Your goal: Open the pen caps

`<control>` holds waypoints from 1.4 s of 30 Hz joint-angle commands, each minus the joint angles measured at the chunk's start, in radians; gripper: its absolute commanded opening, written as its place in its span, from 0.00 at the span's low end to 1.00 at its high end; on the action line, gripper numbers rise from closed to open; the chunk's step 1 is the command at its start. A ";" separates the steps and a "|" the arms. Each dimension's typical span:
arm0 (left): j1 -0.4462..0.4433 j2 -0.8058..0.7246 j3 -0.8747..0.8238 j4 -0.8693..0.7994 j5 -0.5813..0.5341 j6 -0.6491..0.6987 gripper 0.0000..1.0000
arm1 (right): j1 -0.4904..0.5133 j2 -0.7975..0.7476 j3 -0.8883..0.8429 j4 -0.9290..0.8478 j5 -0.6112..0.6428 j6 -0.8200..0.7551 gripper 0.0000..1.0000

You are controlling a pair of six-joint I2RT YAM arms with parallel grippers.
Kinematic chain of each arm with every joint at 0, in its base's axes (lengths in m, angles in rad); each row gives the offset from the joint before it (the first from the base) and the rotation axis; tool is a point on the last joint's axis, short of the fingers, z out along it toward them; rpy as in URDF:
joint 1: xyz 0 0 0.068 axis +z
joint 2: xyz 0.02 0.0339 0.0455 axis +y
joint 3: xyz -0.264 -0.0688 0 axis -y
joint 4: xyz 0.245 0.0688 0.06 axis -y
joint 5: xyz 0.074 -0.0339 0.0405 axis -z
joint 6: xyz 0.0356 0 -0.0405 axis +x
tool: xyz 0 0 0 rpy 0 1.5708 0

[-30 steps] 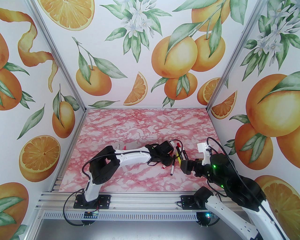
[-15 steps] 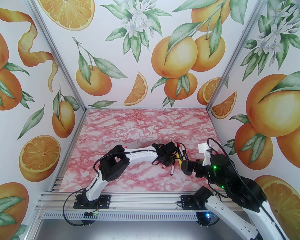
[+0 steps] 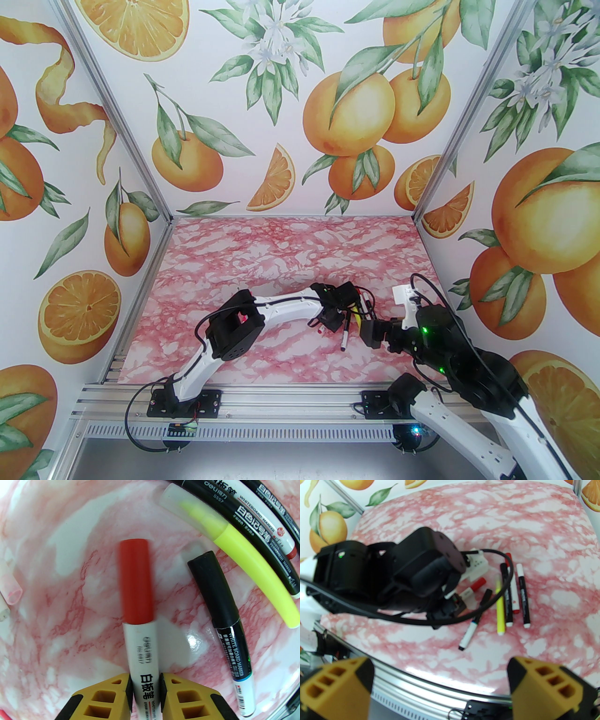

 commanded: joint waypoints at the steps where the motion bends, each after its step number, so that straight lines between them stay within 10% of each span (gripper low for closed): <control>1: -0.003 0.039 0.033 -0.084 -0.044 0.031 0.24 | 0.007 0.011 -0.006 0.038 -0.005 -0.008 1.00; 14: 0.011 -0.252 -0.199 0.075 0.056 -0.002 0.17 | 0.007 -0.011 -0.079 0.193 -0.079 0.057 0.98; 28: 0.154 -0.833 -0.812 0.506 0.319 -0.167 0.18 | 0.006 0.076 -0.230 0.554 -0.216 0.224 0.74; 42: 0.187 -1.034 -1.044 0.815 0.518 -0.243 0.18 | 0.029 0.328 -0.250 0.847 -0.175 0.370 0.58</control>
